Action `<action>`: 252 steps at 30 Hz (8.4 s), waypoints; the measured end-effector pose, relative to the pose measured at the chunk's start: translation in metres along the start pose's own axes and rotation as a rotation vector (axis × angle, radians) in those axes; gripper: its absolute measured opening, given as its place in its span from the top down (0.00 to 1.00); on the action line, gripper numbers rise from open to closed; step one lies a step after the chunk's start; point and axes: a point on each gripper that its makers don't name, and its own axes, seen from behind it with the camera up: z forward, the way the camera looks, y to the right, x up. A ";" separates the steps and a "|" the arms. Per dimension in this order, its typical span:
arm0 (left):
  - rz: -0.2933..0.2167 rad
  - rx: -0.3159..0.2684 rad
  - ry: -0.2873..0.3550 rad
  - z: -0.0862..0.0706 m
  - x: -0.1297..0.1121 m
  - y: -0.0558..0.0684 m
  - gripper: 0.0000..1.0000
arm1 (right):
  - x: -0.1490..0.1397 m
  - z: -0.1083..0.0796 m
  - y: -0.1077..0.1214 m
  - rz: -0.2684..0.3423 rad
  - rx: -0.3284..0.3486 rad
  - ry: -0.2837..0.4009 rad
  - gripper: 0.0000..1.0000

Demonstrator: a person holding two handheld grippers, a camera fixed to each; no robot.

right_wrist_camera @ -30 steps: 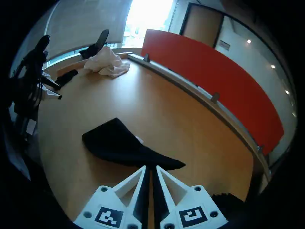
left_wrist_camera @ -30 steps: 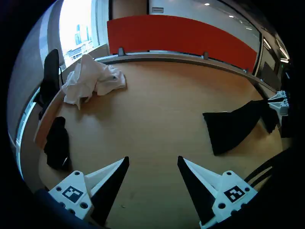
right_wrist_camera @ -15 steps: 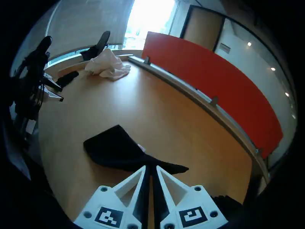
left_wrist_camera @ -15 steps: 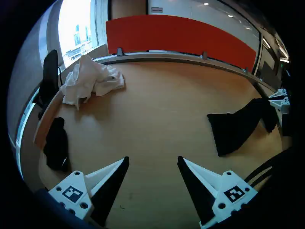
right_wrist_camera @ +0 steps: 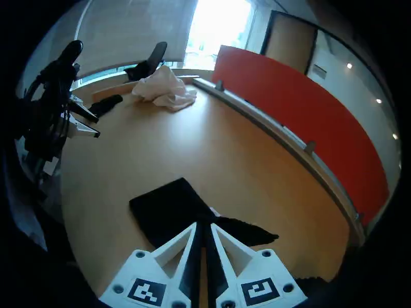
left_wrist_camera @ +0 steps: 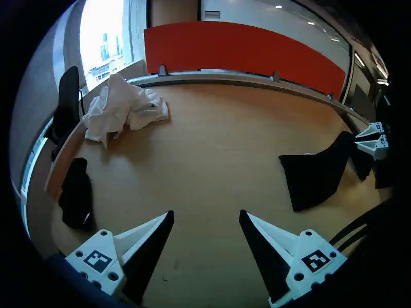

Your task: Fold towel

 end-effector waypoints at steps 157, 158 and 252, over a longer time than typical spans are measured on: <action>-0.037 -0.034 0.063 -0.016 0.014 -0.013 0.06 | 0.088 0.004 0.000 -0.007 0.000 0.063 0.95; -0.036 -0.036 0.064 -0.016 0.014 -0.012 0.06 | 0.089 0.002 0.002 -0.006 -0.004 0.065 0.95; 0.049 -0.064 0.043 -0.001 0.041 0.035 0.06 | -0.141 -0.210 0.284 0.275 -0.413 -0.197 0.95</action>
